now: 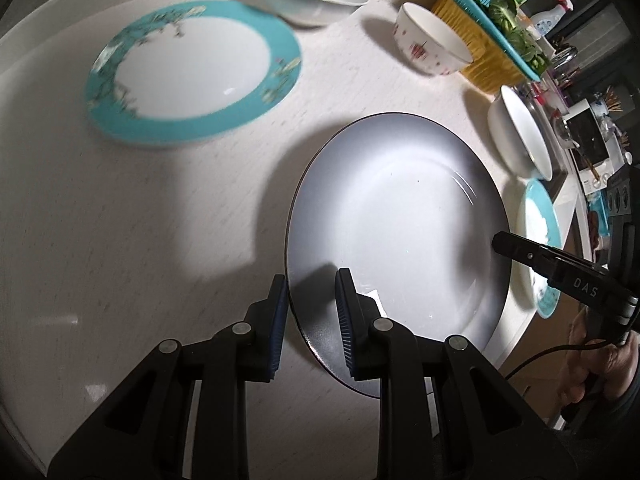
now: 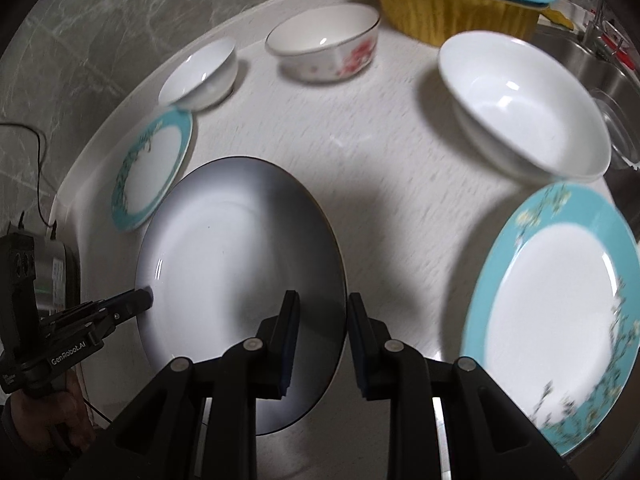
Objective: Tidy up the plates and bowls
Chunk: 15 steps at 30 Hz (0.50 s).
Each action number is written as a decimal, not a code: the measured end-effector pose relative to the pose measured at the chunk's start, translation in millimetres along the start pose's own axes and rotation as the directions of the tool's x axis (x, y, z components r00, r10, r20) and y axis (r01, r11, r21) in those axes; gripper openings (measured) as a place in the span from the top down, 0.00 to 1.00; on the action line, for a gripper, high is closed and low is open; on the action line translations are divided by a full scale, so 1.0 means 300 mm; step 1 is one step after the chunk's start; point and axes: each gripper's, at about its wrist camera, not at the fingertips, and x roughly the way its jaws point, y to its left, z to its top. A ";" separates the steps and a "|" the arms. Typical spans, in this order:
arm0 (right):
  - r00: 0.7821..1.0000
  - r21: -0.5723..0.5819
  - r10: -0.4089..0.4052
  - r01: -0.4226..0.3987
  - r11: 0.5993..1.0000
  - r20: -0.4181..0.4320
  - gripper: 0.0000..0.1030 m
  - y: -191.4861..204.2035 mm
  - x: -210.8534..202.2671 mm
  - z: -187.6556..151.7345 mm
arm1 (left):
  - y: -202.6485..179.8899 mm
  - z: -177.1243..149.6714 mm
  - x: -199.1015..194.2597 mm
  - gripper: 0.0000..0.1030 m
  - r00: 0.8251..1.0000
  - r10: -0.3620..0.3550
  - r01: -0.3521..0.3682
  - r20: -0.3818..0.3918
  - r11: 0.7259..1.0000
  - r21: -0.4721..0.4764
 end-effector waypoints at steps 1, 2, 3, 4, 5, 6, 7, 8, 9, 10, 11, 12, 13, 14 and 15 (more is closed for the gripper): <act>1.000 -0.002 -0.001 0.001 1.000 -0.003 0.74 0.011 0.005 -0.009 | 0.020 -0.017 -0.002 0.79 1.000 -0.001 0.001 -0.001 1.000 -0.001; 1.000 -0.006 -0.002 0.002 1.000 -0.004 0.75 0.022 0.009 -0.021 | 0.031 -0.034 -0.003 0.79 1.000 -0.001 0.001 -0.002 1.000 -0.002; 1.000 -0.011 -0.003 0.003 1.000 -0.005 0.75 0.033 0.016 -0.033 | 0.044 -0.049 -0.001 0.79 1.000 -0.001 0.001 -0.002 1.000 -0.005; 1.000 -0.012 -0.003 0.003 1.000 -0.006 0.75 0.039 0.019 -0.040 | 0.054 -0.061 -0.004 0.79 1.000 0.001 -0.001 -0.002 1.000 -0.006; 1.000 -0.014 -0.003 0.003 1.000 -0.007 0.75 0.046 0.024 -0.048 | 0.068 -0.071 -0.002 0.79 1.000 0.002 -0.002 -0.003 1.000 -0.004; 1.000 -0.015 -0.004 0.003 1.000 -0.008 0.75 0.054 0.029 -0.050 | 0.075 -0.076 -0.001 0.79 1.000 0.002 -0.002 -0.004 1.000 -0.005; 1.000 -0.016 -0.005 0.005 1.000 -0.008 0.75 0.061 0.036 -0.055 | 0.080 -0.081 0.000 0.80 1.000 0.003 -0.003 -0.005 1.000 -0.005; 1.000 -0.020 -0.006 0.005 1.000 -0.008 0.75 0.067 0.042 -0.061 | 0.089 -0.090 0.001 0.80 1.000 0.004 -0.004 -0.005 1.000 -0.004; 1.000 -0.021 -0.006 0.006 1.000 -0.008 0.75 0.067 0.045 -0.066 | 0.095 -0.099 0.004 0.79 1.000 0.003 -0.003 -0.009 1.000 -0.004; 1.000 -0.019 -0.006 0.006 1.000 -0.009 0.75 0.068 0.052 -0.074 | 0.099 -0.104 0.006 0.79 1.000 0.003 -0.003 -0.011 1.000 -0.004; 1.000 -0.019 -0.009 0.009 1.000 -0.009 0.75 0.070 0.058 -0.079 | 0.101 -0.111 0.005 0.79 1.000 0.003 -0.003 -0.006 1.000 0.001; 1.000 -0.021 -0.013 0.013 1.000 -0.007 0.74 0.070 0.060 -0.086 | 0.100 -0.114 0.005 0.79 1.000 0.009 -0.009 -0.004 1.000 0.010; 1.000 -0.020 -0.015 0.014 1.000 -0.005 0.74 0.068 0.064 -0.092 | 0.101 -0.118 0.004 0.79 1.000 0.012 -0.012 0.001 1.000 0.019; 1.000 -0.015 -0.015 0.014 1.000 -0.006 0.74 0.065 0.068 -0.096 | 0.101 -0.120 0.005 0.79 1.000 0.012 -0.012 0.004 1.000 0.024; 1.000 -0.014 -0.016 0.016 1.000 -0.004 0.74 0.064 0.069 -0.099 | 0.097 -0.110 0.010 0.79 1.000 0.012 -0.012 0.006 0.999 0.029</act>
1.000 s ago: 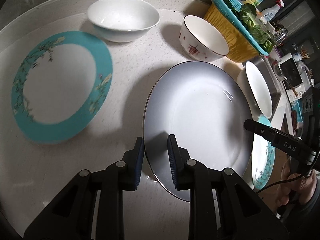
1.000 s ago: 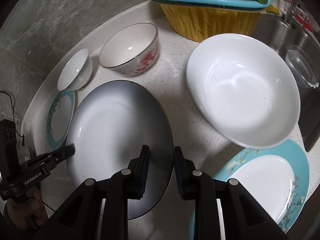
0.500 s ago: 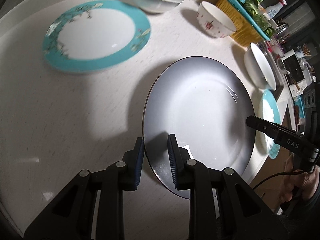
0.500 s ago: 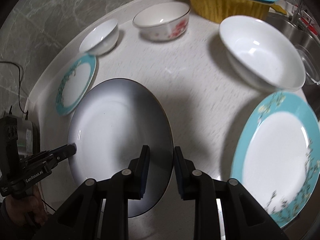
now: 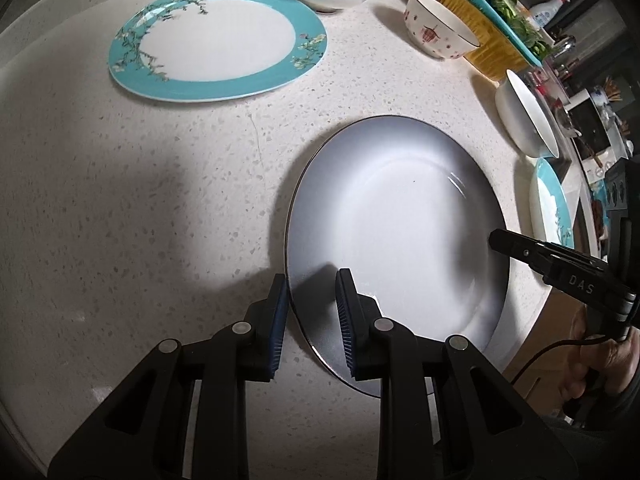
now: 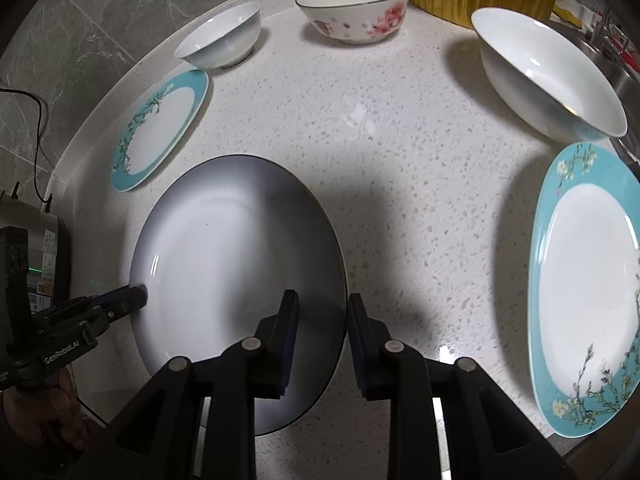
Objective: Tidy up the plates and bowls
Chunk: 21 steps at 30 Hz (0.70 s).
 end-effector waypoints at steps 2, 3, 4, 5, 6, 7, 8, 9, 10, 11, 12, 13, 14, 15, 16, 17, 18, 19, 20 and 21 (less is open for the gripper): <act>1.000 0.004 -0.003 0.003 1.000 0.000 0.74 -0.004 0.007 -0.008 | -0.004 -0.004 -0.002 0.79 1.000 0.006 -0.006 0.009 1.000 0.017; 1.000 0.007 -0.004 0.004 1.000 -0.001 0.73 -0.005 0.008 -0.010 | -0.010 -0.001 -0.002 0.79 1.000 0.009 -0.009 0.011 1.000 0.021; 1.000 0.005 -0.002 0.002 1.000 0.006 0.73 -0.004 0.007 -0.013 | -0.012 -0.002 -0.003 0.79 1.000 0.008 -0.008 0.013 1.000 0.020; 1.000 0.000 -0.005 0.005 1.000 0.010 0.72 -0.001 0.005 -0.013 | -0.013 0.001 -0.001 0.79 1.000 0.005 -0.005 0.014 1.000 0.017; 1.000 0.001 -0.004 0.004 1.000 0.010 0.71 0.000 0.004 -0.013 | -0.014 0.003 0.000 0.79 1.000 0.001 -0.001 0.014 1.000 0.016; 1.000 -0.004 -0.006 0.006 1.000 0.010 0.70 0.004 0.004 -0.014 | -0.014 0.004 0.001 0.78 1.000 -0.004 0.004 0.015 1.000 0.013; 1.000 -0.021 -0.012 0.012 1.000 0.015 0.68 0.012 0.002 -0.016 | -0.012 0.000 0.002 0.77 1.000 -0.009 0.009 0.015 1.000 0.009; 1.000 -0.032 -0.016 0.017 0.999 0.015 0.66 0.022 0.004 -0.015 | -0.016 0.005 0.003 0.76 1.000 -0.010 0.010 0.015 1.000 0.007; 1.000 -0.036 -0.017 0.018 0.999 0.019 0.64 0.029 0.002 -0.016 | -0.013 0.005 0.003 0.75 1.000 -0.016 0.016 0.015 1.000 0.001; 1.000 -0.035 -0.011 0.012 0.999 0.026 0.54 0.031 -0.004 -0.020 | -0.003 0.007 -0.003 0.75 0.999 -0.028 0.029 0.020 0.999 -0.015; 0.999 -0.030 -0.009 0.011 0.999 0.047 0.43 0.030 -0.021 -0.023 | 0.000 0.012 -0.009 0.68 0.999 -0.033 0.034 0.036 0.999 -0.030; 0.997 -0.018 -0.017 0.018 1.000 0.075 0.39 0.024 -0.040 -0.028 | 0.014 0.012 -0.028 0.46 0.997 -0.039 0.042 0.064 0.998 -0.044; 0.992 -0.024 -0.013 0.016 1.000 0.124 0.34 0.018 -0.076 -0.036 | 0.029 0.016 -0.052 0.34 0.993 -0.050 0.056 0.106 0.997 -0.060; 0.988 -0.031 -0.010 0.015 0.999 0.156 0.28 0.015 -0.099 -0.043 | 0.047 0.016 -0.090 0.18 0.981 -0.070 0.084 0.183 0.994 -0.070; 0.978 -0.044 -0.002 0.011 0.999 0.207 0.24 0.010 -0.140 -0.057 | 0.059 0.016 -0.121 0.09 0.967 -0.084 0.102 0.241 0.993 -0.065; 0.969 -0.056 0.011 0.003 0.998 0.248 0.15 0.005 -0.174 -0.070 | 0.070 0.018 -0.157 0.05 0.946 -0.103 0.122 0.308 0.991 -0.046; 0.960 -0.066 0.024 -0.005 0.998 0.280 0.06 0.003 -0.202 -0.084 | 0.077 0.021 -0.178 0.00 0.933 -0.118 0.135 0.340 0.990 -0.027; 0.951 -0.078 0.038 -0.015 0.997 0.306 0.00 0.002 -0.229 -0.100 | 0.083 0.024 -0.198 0.00 0.917 -0.135 0.148 0.375 0.989 -0.006; 0.947 -0.086 0.046 -0.020 0.996 0.319 0.00 0.005 -0.246 -0.110 | 0.089 0.028 -0.215 0.00 0.905 -0.135 0.146 0.404 0.989 0.002; 0.945 -0.094 0.055 -0.026 0.995 0.323 0.00 0.010 -0.258 -0.119 | 0.096 0.031 -0.227 0.00 0.897 -0.128 0.141 0.424 0.990 -0.001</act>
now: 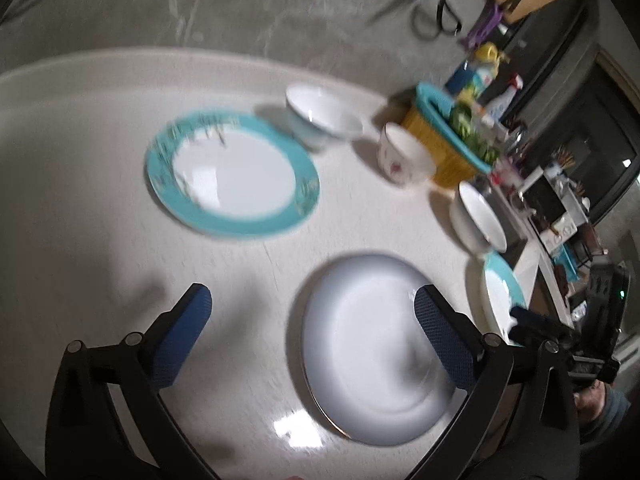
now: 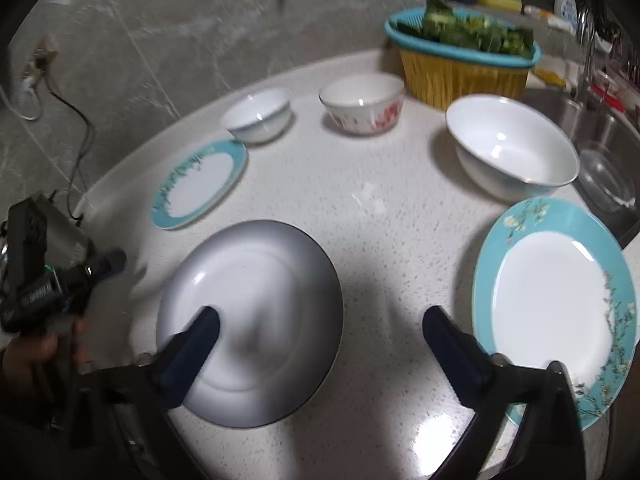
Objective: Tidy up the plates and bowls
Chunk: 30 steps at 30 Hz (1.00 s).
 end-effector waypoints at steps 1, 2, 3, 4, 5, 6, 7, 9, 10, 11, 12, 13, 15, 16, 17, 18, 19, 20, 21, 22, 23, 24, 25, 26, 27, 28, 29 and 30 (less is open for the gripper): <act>1.000 -0.003 -0.001 0.001 1.000 0.001 0.00 0.006 -0.009 0.000 | 0.006 0.011 -0.009 0.00 1.000 0.007 -0.007 0.019 1.000 -0.009; 1.000 -0.009 -0.010 0.010 1.000 0.005 0.00 0.014 -0.015 0.005 | 0.012 0.021 -0.014 0.00 0.999 0.013 -0.013 0.030 1.000 -0.022; 0.999 -0.021 -0.017 0.018 1.000 0.034 0.00 0.028 -0.033 0.013 | 0.021 0.037 -0.022 0.00 0.999 0.016 -0.014 0.042 0.999 -0.039; 0.998 -0.033 -0.015 0.017 0.999 0.065 0.00 0.037 -0.053 0.023 | 0.026 0.050 -0.030 0.00 0.999 0.020 -0.018 0.050 0.999 -0.047; 0.996 -0.042 -0.017 0.021 0.999 0.086 0.00 0.049 -0.059 0.032 | 0.032 0.064 -0.045 0.00 0.997 0.033 -0.029 0.065 0.998 -0.050; 0.992 -0.065 -0.027 0.035 0.997 0.121 0.00 0.061 -0.083 0.050 | 0.039 0.080 -0.059 0.00 0.995 0.047 -0.042 0.085 0.998 -0.054; 0.989 -0.085 -0.033 0.046 0.995 0.145 0.00 0.066 -0.100 0.061 | 0.050 0.086 -0.082 0.00 0.993 0.057 -0.051 0.108 0.997 -0.056; 0.977 -0.129 -0.044 0.073 0.989 0.210 0.00 0.083 -0.130 0.092 | 0.067 0.120 -0.133 0.00 0.983 0.086 -0.075 0.162 0.994 -0.075; 0.970 -0.140 -0.058 0.093 0.986 0.236 0.00 0.087 -0.138 0.110 | 0.077 0.131 -0.148 0.00 0.980 0.103 -0.090 0.170 0.993 -0.082; 0.968 -0.141 -0.067 0.103 0.985 0.242 0.00 0.086 -0.142 0.129 | 0.090 0.138 -0.169 0.00 0.976 0.127 -0.113 0.174 0.990 -0.089; 0.969 -0.140 -0.080 0.115 0.983 0.232 0.00 0.082 -0.139 0.154 | 0.102 0.150 -0.192 0.00 0.972 0.159 -0.144 0.175 0.985 -0.100; 0.970 -0.139 -0.093 0.126 0.982 0.225 0.00 0.081 -0.137 0.170 | 0.113 0.160 -0.200 0.00 0.972 0.172 -0.156 0.162 0.982 -0.105; 0.967 -0.130 -0.102 0.136 0.982 0.235 0.00 0.081 -0.146 0.206 | 0.123 0.189 -0.197 0.00 0.974 0.206 -0.198 0.091 0.976 -0.093; 0.963 -0.121 -0.097 0.131 0.984 0.251 0.00 0.081 -0.153 0.226 | 0.121 0.195 -0.193 0.00 0.973 0.218 -0.212 0.078 0.974 -0.078; 0.961 -0.114 -0.079 0.112 0.987 0.264 0.00 0.083 -0.156 0.254 | 0.118 0.203 -0.190 0.00 0.972 0.223 -0.219 0.076 0.974 -0.063; 0.958 -0.108 -0.057 0.091 0.990 0.280 0.00 0.090 -0.156 0.273 | 0.118 0.208 -0.195 0.00 0.969 0.232 -0.228 0.083 0.972 -0.063; 0.954 -0.102 -0.032 0.065 0.993 0.299 0.00 0.095 -0.159 0.292 | 0.122 0.209 -0.198 0.00 0.967 0.239 -0.233 0.089 0.970 -0.069; 0.948 -0.096 0.001 0.031 0.995 0.319 0.00 0.099 -0.161 0.313 | 0.126 0.216 -0.193 0.00 0.966 0.240 -0.234 0.091 0.969 -0.074; 0.940 -0.079 0.067 -0.042 0.996 0.334 0.00 0.100 -0.157 0.345 | 0.131 0.226 -0.189 0.00 0.967 0.238 -0.231 0.093 0.970 -0.078; 0.933 -0.056 0.112 -0.099 0.994 0.341 0.00 0.097 -0.150 0.371 | 0.132 0.233 -0.180 0.00 0.965 0.245 -0.239 0.095 0.968 -0.074; 0.926 -0.033 0.154 -0.152 0.988 0.346 0.00 0.095 -0.138 0.396 | 0.134 0.243 -0.174 0.00 0.963 0.254 -0.248 0.093 0.966 -0.067; 0.918 -0.013 0.194 -0.202 0.979 0.345 0.00 0.097 -0.120 0.426 | 0.140 0.256 -0.168 0.00 0.960 0.264 -0.259 0.098 0.964 -0.060; 0.915 -0.006 0.212 -0.223 0.975 0.344 0.00 0.102 -0.105 0.448 | 0.146 0.268 -0.162 0.00 0.957 0.269 -0.264 0.107 0.963 -0.059; 0.910 -0.010 0.227 -0.238 0.971 0.346 0.00 0.112 -0.090 0.467 | 0.153 0.280 -0.151 0.00 0.956 0.272 -0.267 0.106 0.962 -0.060; 0.909 -0.025 0.232 -0.238 0.971 0.347 0.00 0.125 -0.070 0.488 | 0.169 0.303 -0.133 0.00 0.955 0.284 -0.280 0.086 0.958 -0.062; 0.912 -0.046 0.230 -0.228 0.973 0.340 0.00 0.144 -0.044 0.509 | 0.176 0.311 -0.122 0.00 0.954 0.288 -0.283 0.078 0.957 -0.068; 0.914 -0.065 0.232 -0.223 0.973 0.333 0.00 0.162 -0.019 0.523 | 0.190 0.337 -0.102 0.00 0.957 0.283 -0.279 0.060 0.958 -0.073; 0.914 -0.086 0.243 -0.227 0.970 0.325 0.00 0.182 0.018 0.540 | 0.197 0.353 -0.086 0.00 0.960 0.276 -0.272 0.046 0.960 -0.068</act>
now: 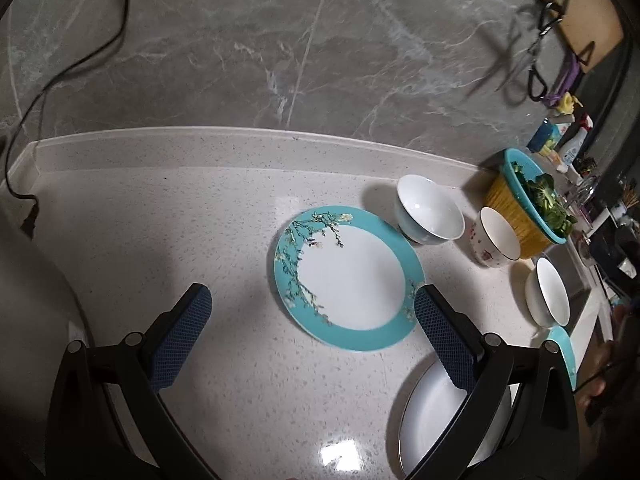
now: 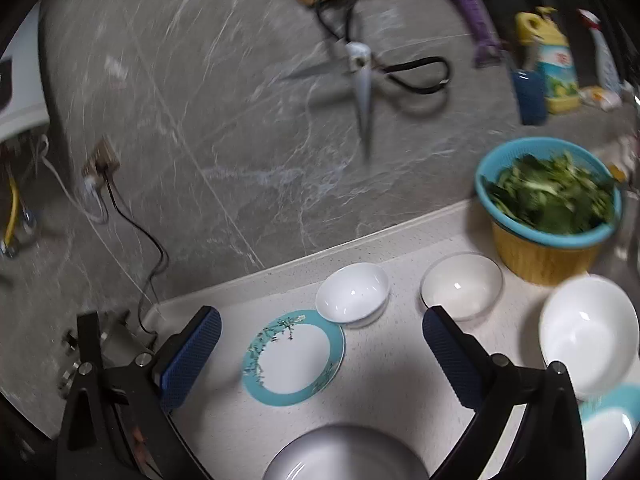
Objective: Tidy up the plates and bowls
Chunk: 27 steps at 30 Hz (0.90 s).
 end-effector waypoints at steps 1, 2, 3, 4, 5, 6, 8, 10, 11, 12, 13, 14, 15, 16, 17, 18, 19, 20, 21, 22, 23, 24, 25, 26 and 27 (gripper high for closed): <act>1.000 -0.006 0.011 -0.011 1.000 -0.012 0.00 0.004 0.033 0.001 | -0.002 0.016 0.021 0.00 1.000 -0.012 0.012 -0.018 1.000 0.010; 0.999 0.000 0.024 -0.025 1.000 -0.048 0.00 0.002 0.091 0.003 | -0.004 0.032 0.045 0.00 0.999 -0.028 0.028 -0.035 0.999 0.019; 0.994 0.019 0.043 -0.041 0.999 -0.098 0.00 -0.004 0.144 -0.009 | 0.000 0.052 0.078 0.00 0.998 -0.043 0.044 -0.048 0.999 0.017; 0.985 0.053 0.064 -0.057 0.997 -0.161 0.00 -0.018 0.206 -0.013 | 0.004 0.068 0.105 0.00 0.996 -0.061 0.062 -0.063 0.998 0.011; 0.977 0.083 0.078 -0.062 0.995 -0.200 0.00 -0.035 0.248 -0.020 | 0.014 0.092 0.146 0.00 0.992 -0.088 0.089 -0.086 0.996 0.003; 0.964 0.140 0.095 -0.061 0.988 -0.248 0.00 -0.058 0.312 -0.033 | 0.020 0.100 0.166 0.00 0.992 -0.090 0.090 -0.091 0.996 -0.001; 0.943 0.210 0.123 -0.059 0.976 -0.308 0.00 -0.093 0.399 -0.062 | 0.039 0.127 0.227 0.00 0.991 -0.081 0.081 -0.111 0.997 -0.003; 0.929 0.250 0.149 -0.064 0.966 -0.338 0.00 -0.121 0.466 -0.098 | 0.064 0.149 0.288 0.00 0.988 -0.069 0.068 -0.138 0.998 -0.009; 0.927 0.258 0.150 -0.060 0.964 -0.345 0.00 -0.130 0.491 -0.109 | 0.077 0.160 0.323 0.00 0.985 -0.067 0.066 -0.160 0.998 -0.009; 0.924 0.264 0.157 -0.064 0.962 -0.348 0.00 -0.136 0.513 -0.122 | 0.088 0.163 0.346 0.00 0.983 -0.065 0.064 -0.174 0.998 -0.009; 0.919 0.277 0.172 -0.072 0.958 -0.354 0.00 -0.142 0.540 -0.131 | 0.096 0.165 0.364 0.00 0.981 -0.061 0.060 -0.185 0.998 -0.008; 0.913 0.289 0.184 -0.077 0.954 -0.364 0.00 -0.148 0.562 -0.137 | 0.104 0.169 0.384 0.00 0.979 -0.060 0.059 -0.196 0.998 -0.008; 0.901 0.303 0.199 -0.080 0.950 -0.385 0.00 -0.151 0.592 -0.143 | 0.111 0.168 0.404 0.00 0.977 -0.064 0.063 -0.205 0.998 -0.010; 0.895 0.309 0.205 -0.080 0.948 -0.396 0.00 -0.154 0.610 -0.148 | 0.116 0.169 0.418 0.00 0.975 -0.067 0.066 -0.212 0.998 -0.011; 0.891 0.314 0.210 -0.081 0.946 -0.403 0.00 -0.158 0.624 -0.148 | 0.119 0.169 0.432 0.00 0.973 -0.074 0.073 -0.218 0.997 -0.013; 0.878 0.325 0.228 -0.089 0.942 -0.420 0.00 -0.161 0.648 -0.158 | 0.120 0.169 0.446 0.00 0.971 -0.088 0.087 -0.223 0.996 -0.015; 0.868 0.338 0.249 -0.101 0.936 -0.430 0.00 -0.165 0.662 -0.164 | 0.118 0.171 0.458 0.00 0.970 -0.091 0.091 -0.226 0.996 -0.011; 0.857 0.353 0.270 -0.112 0.929 -0.439 0.00 -0.168 0.676 -0.176 | 0.110 0.167 0.462 0.01 0.970 -0.095 0.096 -0.225 0.995 -0.004; 0.851 0.359 0.277 -0.113 0.926 -0.446 0.00 -0.171 0.686 -0.181 | 0.101 0.165 0.465 0.02 0.969 -0.106 0.109 -0.225 0.994 0.001; 0.846 0.365 0.283 -0.114 0.924 -0.452 0.01 -0.174 0.694 -0.189 | 0.095 0.166 0.474 0.02 0.967 -0.116 0.121 -0.229 0.993 0.005; 0.841 0.373 0.294 -0.120 0.920 -0.454 0.02 -0.176 0.700 -0.195 | 0.088 0.166 0.484 0.02 0.965 -0.120 0.126 -0.234 0.992 0.010; 0.834 0.390 0.313 -0.130 0.912 -0.454 0.06 -0.180 0.710 -0.203 | 0.081 0.164 0.489 0.05 0.963 -0.124 0.131 -0.239 0.991 0.014; 0.829 0.396 0.320 -0.132 0.909 -0.458 0.08 -0.183 0.718 -0.207 | 0.076 0.164 0.503 0.14 0.959 -0.132 0.140 -0.250 0.990 0.015; 0.825 0.399 0.324 -0.133 0.907 -0.463 0.12 -0.182 0.725 -0.211 | 0.071 0.162 0.516 0.20 0.954 -0.139 0.148 -0.264 0.989 0.016; 0.821 0.402 0.333 -0.140 0.905 -0.464 0.15 -0.182 0.732 -0.214 | 0.067 0.159 0.523 0.31 0.951 -0.139 0.149 -0.276 0.989 0.016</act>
